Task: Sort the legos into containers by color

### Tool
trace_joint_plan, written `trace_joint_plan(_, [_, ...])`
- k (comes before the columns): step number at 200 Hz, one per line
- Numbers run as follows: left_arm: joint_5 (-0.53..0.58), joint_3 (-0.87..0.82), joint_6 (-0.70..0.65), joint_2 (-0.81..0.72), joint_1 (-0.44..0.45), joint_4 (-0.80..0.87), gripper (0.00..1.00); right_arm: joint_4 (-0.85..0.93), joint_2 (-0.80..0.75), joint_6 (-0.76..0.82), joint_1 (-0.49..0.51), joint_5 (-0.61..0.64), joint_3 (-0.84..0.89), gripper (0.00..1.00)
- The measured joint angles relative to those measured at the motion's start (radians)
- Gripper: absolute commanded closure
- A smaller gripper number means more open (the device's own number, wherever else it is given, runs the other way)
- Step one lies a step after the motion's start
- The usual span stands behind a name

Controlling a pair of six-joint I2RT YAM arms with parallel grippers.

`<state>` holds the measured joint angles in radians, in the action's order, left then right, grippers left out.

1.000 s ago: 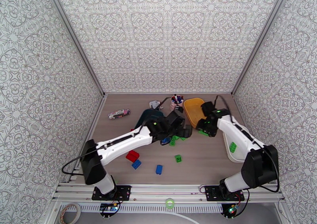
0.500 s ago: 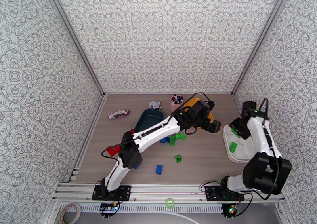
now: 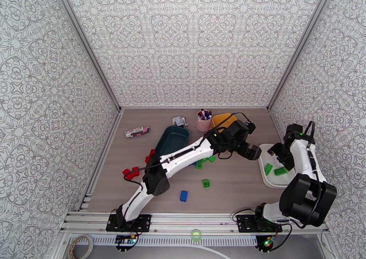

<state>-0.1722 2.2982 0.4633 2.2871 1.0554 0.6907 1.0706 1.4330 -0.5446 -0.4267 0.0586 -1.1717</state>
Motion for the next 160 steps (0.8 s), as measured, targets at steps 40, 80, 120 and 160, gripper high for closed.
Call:
trace_joint_plan(40, [0.086,-0.172,0.031,-0.095,-0.048,0.0,0.01,-0.019,-0.057,0.025,0.048,-0.072,0.0,0.22])
trace_joint_plan(80, [0.187,-0.421,0.076,-0.285,-0.1,-0.004,0.01,-0.031,-0.098,0.044,0.253,-0.121,0.0,0.29])
trace_joint_plan(120, [0.258,-0.647,0.145,-0.465,-0.167,-0.034,0.01,-0.064,-0.097,0.037,0.495,-0.156,0.005,0.3])
trace_joint_plan(160, [0.309,-0.855,0.236,-0.608,-0.232,-0.052,0.01,-0.085,-0.027,0.033,0.686,-0.184,0.005,0.3])
